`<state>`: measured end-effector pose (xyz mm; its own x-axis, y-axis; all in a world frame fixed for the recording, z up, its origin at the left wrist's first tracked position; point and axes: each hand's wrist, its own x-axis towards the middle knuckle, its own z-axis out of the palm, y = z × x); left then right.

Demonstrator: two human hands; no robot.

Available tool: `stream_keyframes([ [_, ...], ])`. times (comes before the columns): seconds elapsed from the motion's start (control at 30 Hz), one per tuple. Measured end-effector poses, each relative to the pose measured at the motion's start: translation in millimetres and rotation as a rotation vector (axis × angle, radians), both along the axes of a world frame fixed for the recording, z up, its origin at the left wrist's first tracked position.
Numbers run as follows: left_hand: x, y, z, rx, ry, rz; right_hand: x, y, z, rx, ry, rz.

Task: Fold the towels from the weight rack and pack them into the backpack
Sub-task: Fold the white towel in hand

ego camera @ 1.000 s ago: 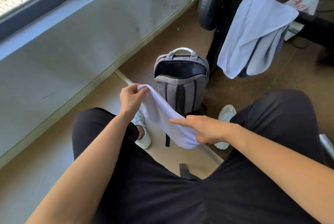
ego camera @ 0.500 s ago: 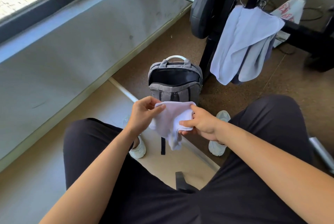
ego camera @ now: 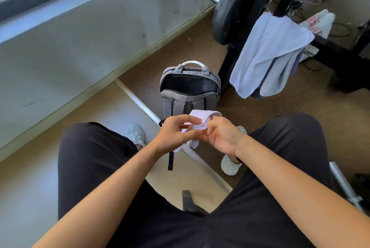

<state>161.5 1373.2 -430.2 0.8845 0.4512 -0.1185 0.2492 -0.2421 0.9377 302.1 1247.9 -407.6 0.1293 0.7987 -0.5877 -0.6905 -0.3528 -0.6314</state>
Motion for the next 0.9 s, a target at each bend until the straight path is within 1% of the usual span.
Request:
stream_keyframes([
  [0.17,2,-7,-4,0.186,-0.061,0.043,-3,2,-2,-0.007,-0.174,0.01],
  [0.27,3,-6,-5,0.131,-0.073,0.082,-4,6,-5,0.011,-0.235,0.037],
  [0.33,1,0,-6,0.07,-0.058,0.096,-3,6,-7,-0.002,-0.346,0.059],
  [0.4,0,8,-8,0.004,-0.054,0.147,-1,6,-7,-0.03,-0.522,0.042],
  [0.43,-1,11,-8,-0.028,-0.053,0.172,0,4,-7,-0.034,-0.654,0.021],
  [0.5,-3,15,-5,-0.084,-0.051,0.201,5,1,-8,-0.032,-1.04,-0.006],
  [0.53,-4,16,-2,-0.114,-0.053,0.196,8,0,-8,-0.01,-1.2,0.002],
  [0.57,-4,16,1,-0.141,-0.06,0.178,10,0,-6,0.044,-1.286,0.031],
  [0.63,-5,15,5,-0.176,-0.076,0.126,9,1,-2,0.172,-1.33,0.162],
  [0.67,-5,13,7,-0.19,-0.084,0.108,5,2,-1,0.2,-1.322,0.244],
  [0.73,-6,12,9,-0.215,-0.101,0.103,-3,3,-3,0.174,-1.208,0.361],
  [0.8,-8,13,8,-0.216,-0.105,0.114,-8,2,-4,0.097,-1.116,0.385],
  [0.9,-9,15,4,-0.191,-0.122,0.124,-2,0,-5,0.067,-1.115,0.328],
])
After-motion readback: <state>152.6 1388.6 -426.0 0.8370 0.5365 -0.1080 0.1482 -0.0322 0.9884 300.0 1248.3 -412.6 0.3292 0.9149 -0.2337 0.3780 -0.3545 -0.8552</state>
